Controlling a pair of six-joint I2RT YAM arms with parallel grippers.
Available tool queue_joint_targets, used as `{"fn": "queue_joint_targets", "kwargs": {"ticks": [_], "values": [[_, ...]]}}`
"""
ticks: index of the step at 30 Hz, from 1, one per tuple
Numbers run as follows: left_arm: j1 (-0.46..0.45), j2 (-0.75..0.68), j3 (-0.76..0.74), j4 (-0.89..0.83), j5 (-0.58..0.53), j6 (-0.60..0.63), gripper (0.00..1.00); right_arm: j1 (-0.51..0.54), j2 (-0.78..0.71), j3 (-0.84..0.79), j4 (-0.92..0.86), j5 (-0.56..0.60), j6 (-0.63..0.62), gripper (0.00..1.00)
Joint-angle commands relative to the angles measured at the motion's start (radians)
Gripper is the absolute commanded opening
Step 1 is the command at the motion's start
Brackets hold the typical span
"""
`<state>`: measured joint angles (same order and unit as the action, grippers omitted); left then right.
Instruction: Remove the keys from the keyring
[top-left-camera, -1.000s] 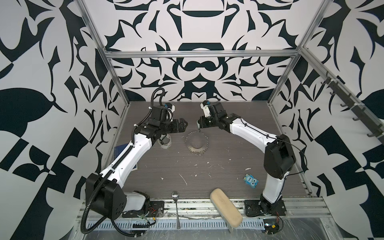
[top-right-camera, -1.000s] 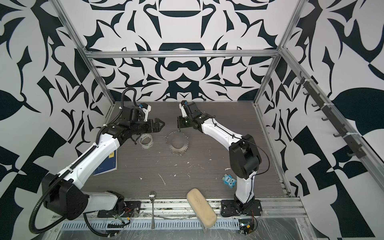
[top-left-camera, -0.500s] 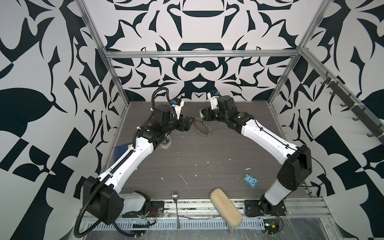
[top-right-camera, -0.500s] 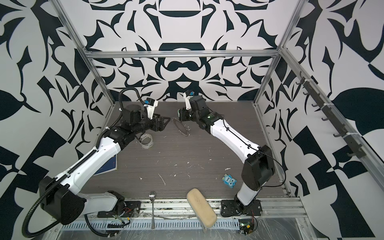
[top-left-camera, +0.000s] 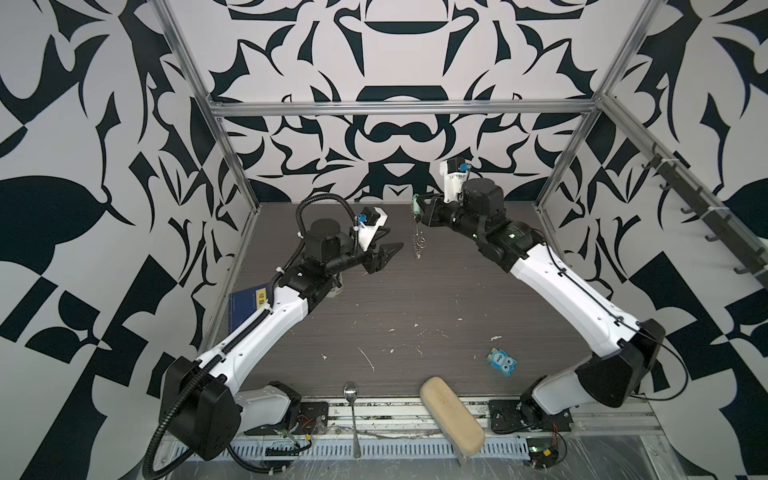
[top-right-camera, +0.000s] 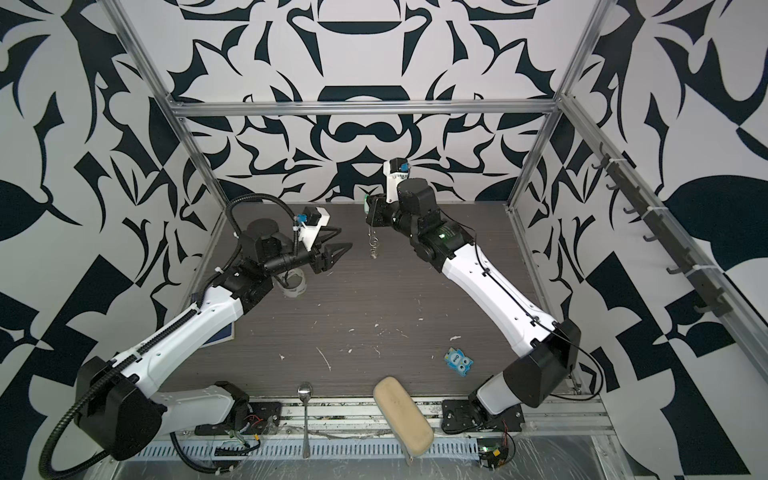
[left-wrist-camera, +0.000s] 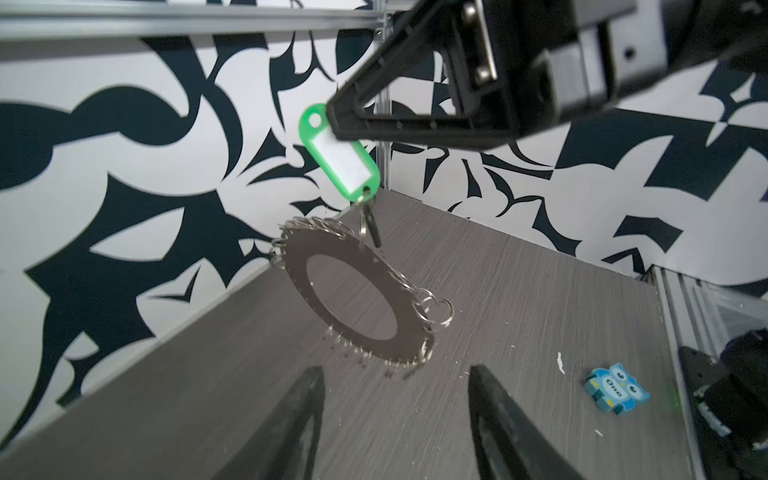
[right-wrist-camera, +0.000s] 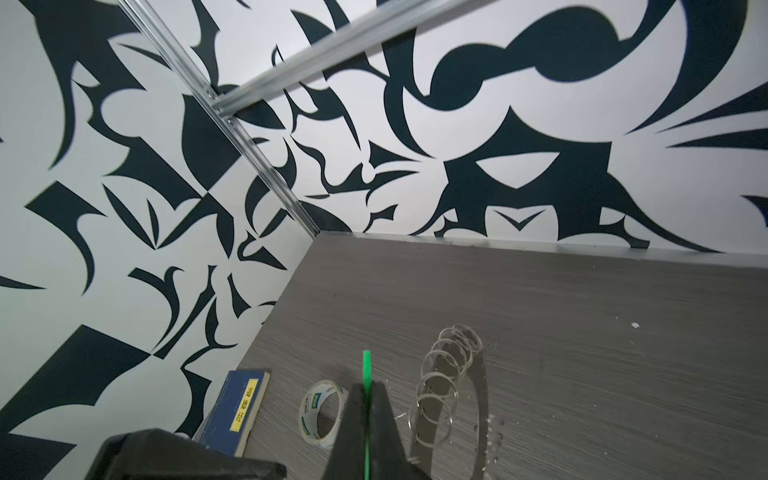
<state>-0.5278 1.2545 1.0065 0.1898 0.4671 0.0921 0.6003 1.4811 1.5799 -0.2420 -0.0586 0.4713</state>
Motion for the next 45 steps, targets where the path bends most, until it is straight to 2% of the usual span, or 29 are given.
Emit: {"fn": "queue_joint_targets", "kwargs": {"ticks": [1, 7, 19, 23, 26, 33, 37, 45], "values": [[-0.008, 0.007, -0.004, 0.114, 0.095, 0.046, 0.48, 0.009, -0.046, 0.021, 0.056, 0.019, 0.014, 0.0], [-0.012, 0.062, 0.005, 0.202, 0.153, 0.051, 0.27, 0.01, -0.061, 0.026, 0.05, 0.014, 0.007, 0.0], [-0.012, 0.132, 0.097, 0.172, 0.184, -0.046, 0.01, 0.041, -0.087, 0.029, 0.046, 0.001, 0.001, 0.0], [-0.012, 0.149, 0.121, 0.177, 0.181, -0.049, 0.01, 0.047, -0.084, 0.039, 0.046, -0.001, -0.002, 0.0], [-0.012, 0.166, 0.14, 0.179, 0.177, -0.062, 0.07, 0.049, -0.08, 0.047, 0.046, 0.0, -0.005, 0.0], [-0.012, 0.179, 0.152, 0.201, 0.134, -0.072, 0.09, 0.053, -0.079, 0.055, 0.04, 0.0, -0.007, 0.0], [-0.012, 0.18, 0.15, 0.222, 0.129, -0.088, 0.18, 0.059, -0.08, 0.056, 0.038, -0.001, -0.01, 0.0], [-0.012, 0.174, 0.14, 0.232, 0.103, -0.083, 0.16, 0.066, -0.079, 0.063, 0.035, 0.005, -0.018, 0.0]]}}
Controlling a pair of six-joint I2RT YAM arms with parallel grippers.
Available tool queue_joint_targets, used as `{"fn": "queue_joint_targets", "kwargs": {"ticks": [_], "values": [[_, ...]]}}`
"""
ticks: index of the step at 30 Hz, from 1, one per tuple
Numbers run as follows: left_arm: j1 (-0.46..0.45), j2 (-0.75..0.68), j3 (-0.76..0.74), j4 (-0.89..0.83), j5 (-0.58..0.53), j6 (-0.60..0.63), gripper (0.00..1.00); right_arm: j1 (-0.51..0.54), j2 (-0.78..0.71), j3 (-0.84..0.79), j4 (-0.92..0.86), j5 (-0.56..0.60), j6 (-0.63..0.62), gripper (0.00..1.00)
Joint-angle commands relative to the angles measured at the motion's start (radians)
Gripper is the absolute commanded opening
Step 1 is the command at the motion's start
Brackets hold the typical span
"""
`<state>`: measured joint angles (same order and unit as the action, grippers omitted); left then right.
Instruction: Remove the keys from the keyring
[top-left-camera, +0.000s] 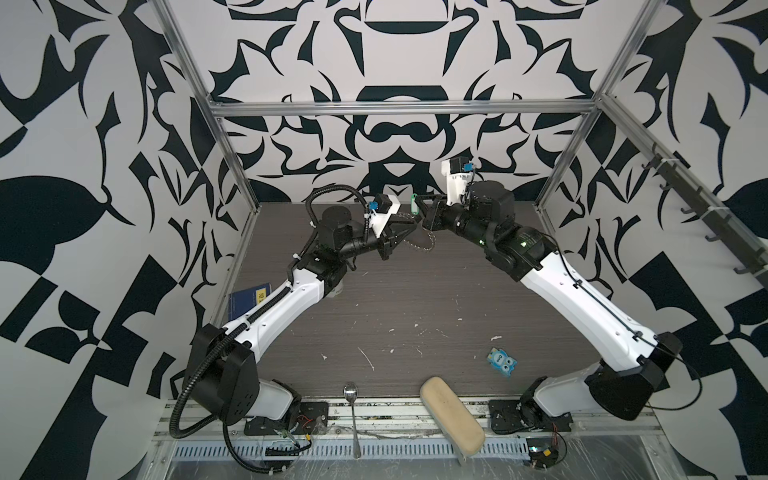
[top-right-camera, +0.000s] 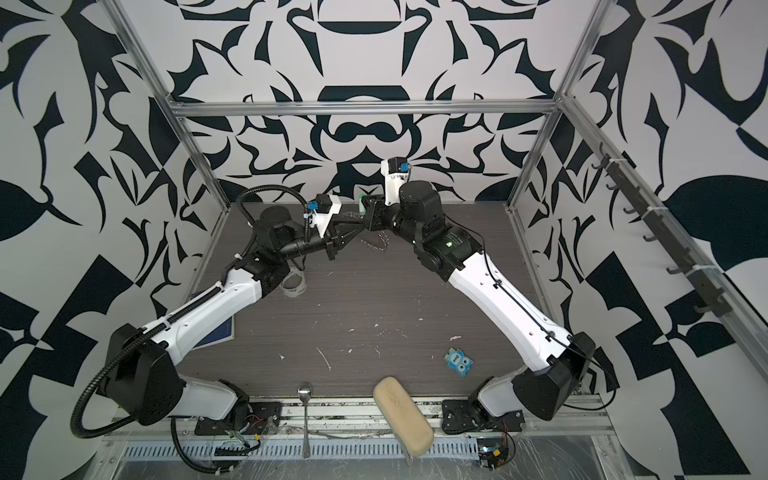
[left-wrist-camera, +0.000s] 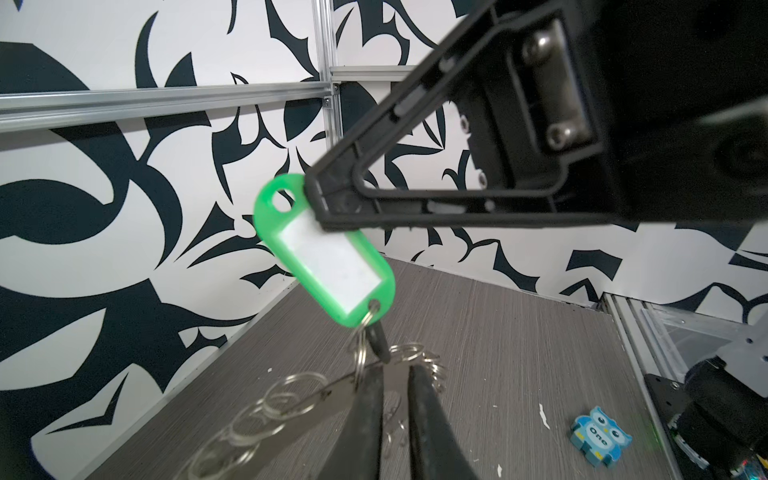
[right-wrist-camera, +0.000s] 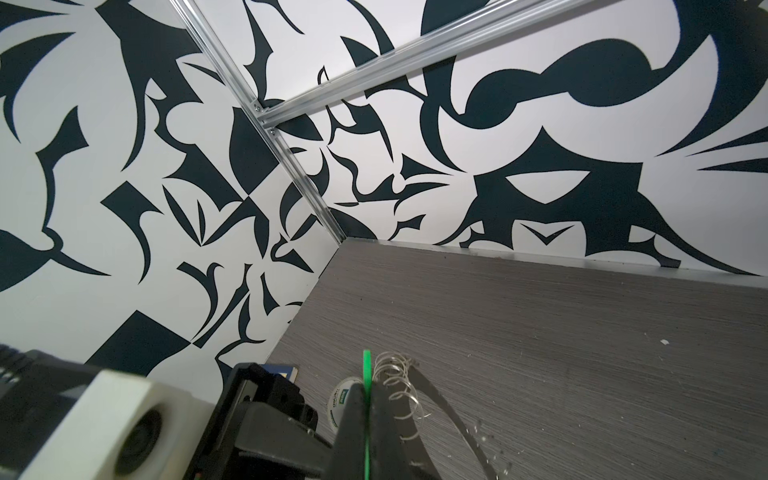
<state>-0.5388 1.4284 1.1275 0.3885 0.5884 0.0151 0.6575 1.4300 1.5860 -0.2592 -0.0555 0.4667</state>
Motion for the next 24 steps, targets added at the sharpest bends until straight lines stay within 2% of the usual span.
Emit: {"fn": "queue_joint_targets", "kwargs": {"ticks": [1, 6, 14, 24], "values": [[-0.001, -0.004, 0.015, 0.032, -0.025, -0.002, 0.17, 0.008, -0.029, 0.057, 0.051, 0.004, -0.016, 0.0], [0.0, -0.03, -0.021, 0.029, -0.047, 0.02, 0.23, 0.008, -0.026, 0.068, 0.044, 0.013, -0.029, 0.0], [0.002, -0.069, -0.071, 0.041, -0.071, 0.019, 0.24, 0.009, -0.026, 0.068, 0.044, 0.007, -0.025, 0.0], [0.0, -0.042, -0.051, 0.083, -0.016, -0.015, 0.27, 0.01, -0.03, 0.064, 0.04, 0.009, -0.024, 0.0]]}}
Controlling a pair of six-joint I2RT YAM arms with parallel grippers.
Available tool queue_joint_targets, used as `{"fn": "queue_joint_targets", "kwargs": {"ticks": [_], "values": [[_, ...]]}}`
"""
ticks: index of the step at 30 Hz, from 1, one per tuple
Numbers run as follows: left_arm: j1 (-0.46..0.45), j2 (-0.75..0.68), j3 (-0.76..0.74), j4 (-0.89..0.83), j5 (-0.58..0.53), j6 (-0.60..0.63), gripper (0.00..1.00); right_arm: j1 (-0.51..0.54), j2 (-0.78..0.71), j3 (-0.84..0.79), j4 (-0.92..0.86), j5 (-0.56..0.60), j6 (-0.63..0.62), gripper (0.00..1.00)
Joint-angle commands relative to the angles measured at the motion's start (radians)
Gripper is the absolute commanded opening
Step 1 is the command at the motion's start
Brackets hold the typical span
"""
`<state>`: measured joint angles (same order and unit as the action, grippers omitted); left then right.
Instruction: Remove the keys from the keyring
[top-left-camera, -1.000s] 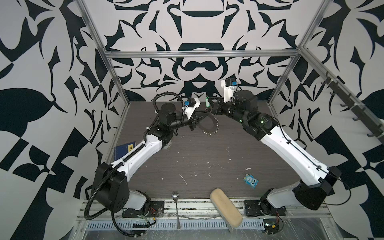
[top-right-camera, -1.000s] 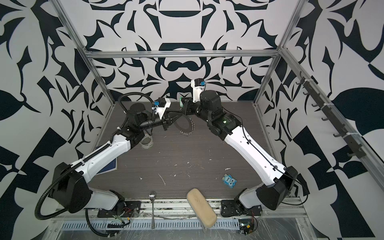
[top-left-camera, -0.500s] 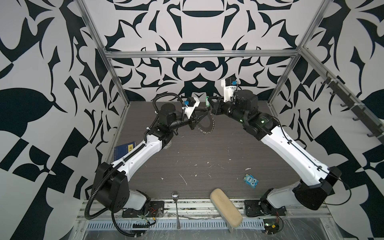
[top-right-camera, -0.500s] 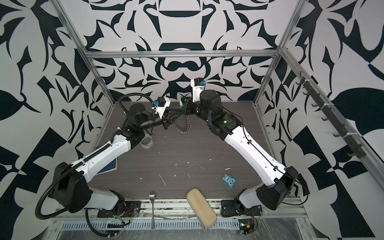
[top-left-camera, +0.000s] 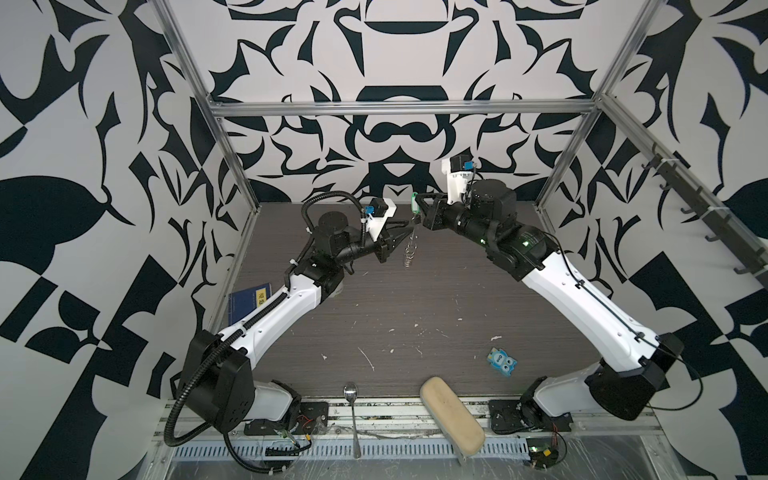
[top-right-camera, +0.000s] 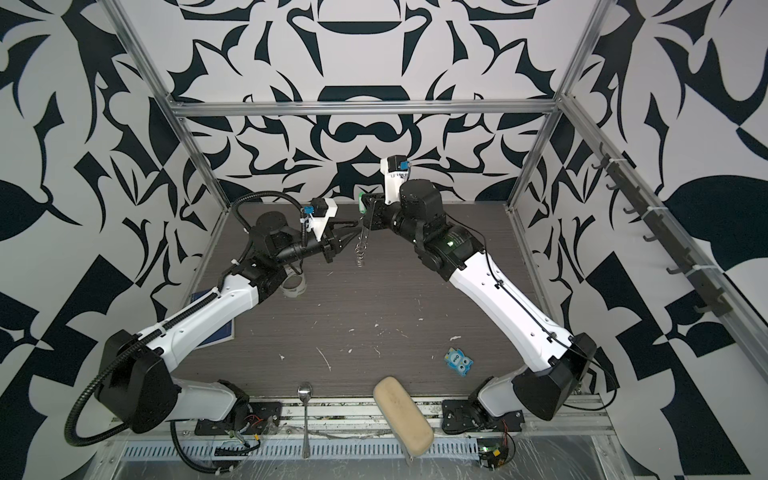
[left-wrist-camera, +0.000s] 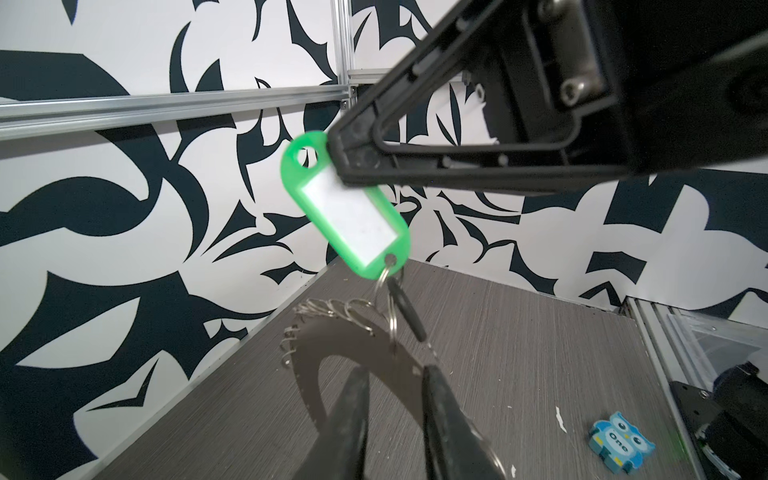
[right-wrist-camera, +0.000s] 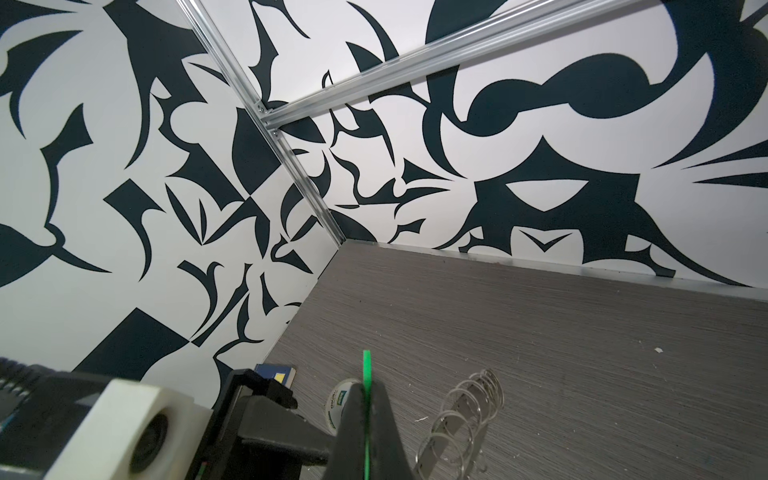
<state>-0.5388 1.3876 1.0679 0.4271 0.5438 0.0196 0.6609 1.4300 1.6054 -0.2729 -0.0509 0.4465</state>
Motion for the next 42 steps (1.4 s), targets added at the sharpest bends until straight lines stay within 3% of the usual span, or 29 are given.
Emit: {"fn": "queue_joint_targets", "kwargs": {"ticks": [1, 8, 16, 19, 23, 27, 28, 32, 34, 38, 42], "values": [[0.0, 0.001, 0.009, 0.046, 0.028, -0.021, 0.27, 0.006, -0.03, 0.045, 0.054, 0.003, -0.003, 0.0], [0.0, 0.037, 0.064, 0.044, 0.074, -0.046, 0.26, 0.007, -0.025, 0.048, 0.055, -0.002, 0.0, 0.0], [0.0, 0.053, 0.089, 0.026, 0.036, -0.051, 0.0, 0.009, -0.036, 0.047, 0.051, 0.003, -0.005, 0.0], [0.0, 0.052, 0.101, -0.003, 0.021, -0.046, 0.0, 0.008, -0.042, 0.045, 0.044, 0.015, -0.017, 0.0], [0.0, 0.035, 0.115, -0.092, 0.007, 0.011, 0.0, 0.008, -0.06, 0.035, 0.018, 0.057, -0.041, 0.0], [0.0, 0.01, 0.168, -0.329, -0.003, 0.15, 0.0, 0.006, -0.107, -0.047, -0.03, 0.122, -0.078, 0.0], [0.0, 0.003, 0.18, -0.38, -0.006, 0.184, 0.0, 0.007, -0.117, -0.068, -0.043, 0.13, -0.081, 0.02], [0.004, -0.02, 0.221, -0.59, 0.013, 0.338, 0.0, 0.005, -0.161, -0.143, -0.108, 0.116, -0.105, 0.39], [0.012, -0.019, 0.255, -0.705, 0.053, 0.413, 0.0, 0.006, -0.183, -0.171, -0.126, 0.103, -0.119, 0.52], [0.034, -0.002, 0.326, -0.939, 0.13, 0.555, 0.0, 0.003, -0.217, -0.218, -0.127, 0.079, -0.209, 0.59], [0.036, 0.011, 0.379, -1.16, 0.154, 0.764, 0.0, -0.004, -0.233, -0.266, -0.077, -0.076, -0.358, 0.6]]}}
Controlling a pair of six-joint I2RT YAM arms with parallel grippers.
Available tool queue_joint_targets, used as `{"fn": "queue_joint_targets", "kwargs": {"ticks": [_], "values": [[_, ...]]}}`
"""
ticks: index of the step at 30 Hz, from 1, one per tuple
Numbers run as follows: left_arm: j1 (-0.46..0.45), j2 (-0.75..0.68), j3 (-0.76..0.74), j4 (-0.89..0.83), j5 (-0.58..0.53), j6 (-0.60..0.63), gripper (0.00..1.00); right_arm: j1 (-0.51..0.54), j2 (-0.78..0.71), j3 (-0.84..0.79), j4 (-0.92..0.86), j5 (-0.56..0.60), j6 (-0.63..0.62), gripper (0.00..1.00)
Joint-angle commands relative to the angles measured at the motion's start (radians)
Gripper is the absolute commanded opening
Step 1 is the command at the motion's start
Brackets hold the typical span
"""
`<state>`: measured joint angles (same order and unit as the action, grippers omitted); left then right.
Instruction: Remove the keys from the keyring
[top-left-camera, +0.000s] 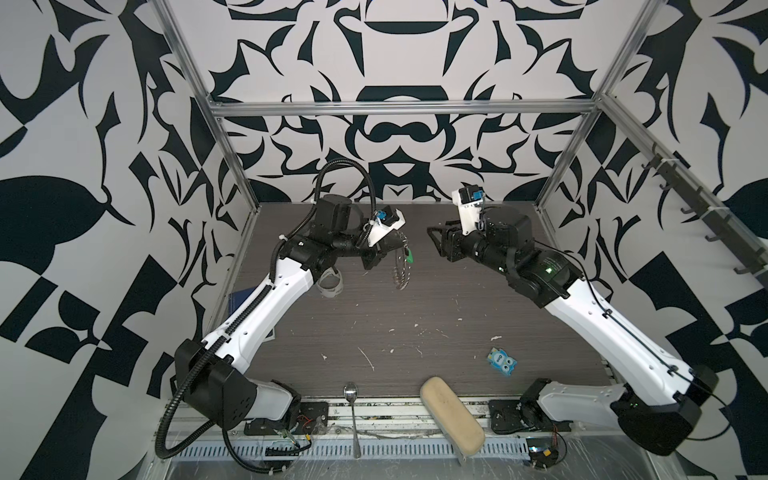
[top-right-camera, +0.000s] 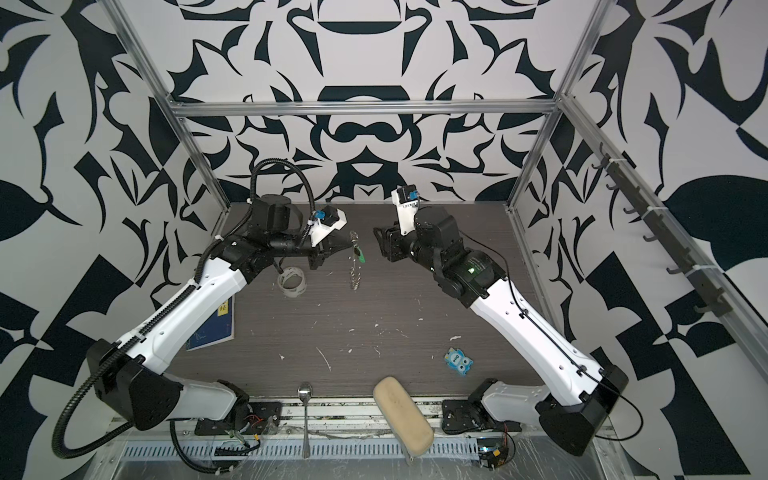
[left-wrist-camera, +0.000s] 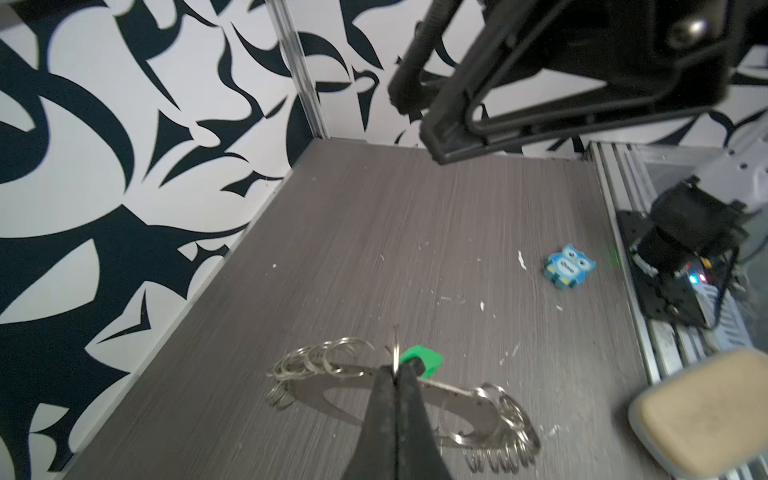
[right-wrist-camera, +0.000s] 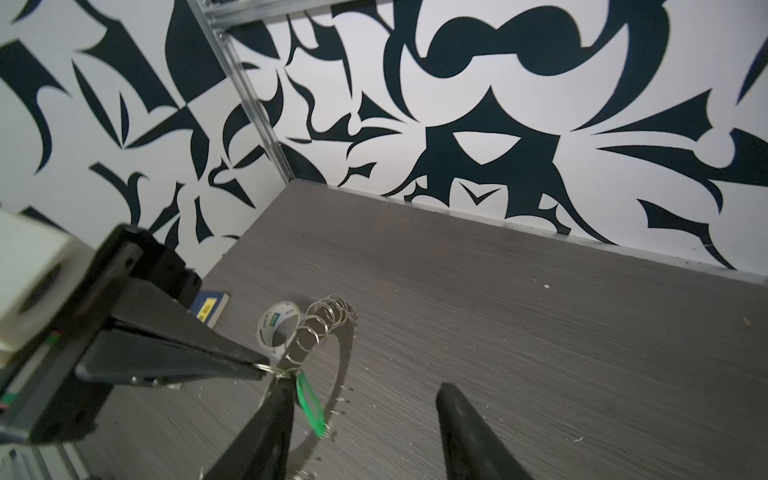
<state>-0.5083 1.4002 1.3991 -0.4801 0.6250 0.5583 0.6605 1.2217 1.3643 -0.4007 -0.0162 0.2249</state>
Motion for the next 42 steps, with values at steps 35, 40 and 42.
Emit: {"fn": "queue_joint_targets", "kwargs": {"ticks": [35, 40, 42], "values": [[0.006, -0.26, -0.274, -0.087, -0.13, 0.764, 0.0, 0.092, 0.068, -0.574, 1.001, -0.579, -0.833, 0.33], [0.007, -0.258, -0.268, -0.093, -0.119, 0.763, 0.0, 0.099, 0.082, -0.557, 0.998, -0.569, -0.831, 0.22], [0.007, -0.258, -0.268, -0.094, -0.113, 0.762, 0.0, 0.1, 0.087, -0.552, 0.999, -0.567, -0.831, 0.22]]}}
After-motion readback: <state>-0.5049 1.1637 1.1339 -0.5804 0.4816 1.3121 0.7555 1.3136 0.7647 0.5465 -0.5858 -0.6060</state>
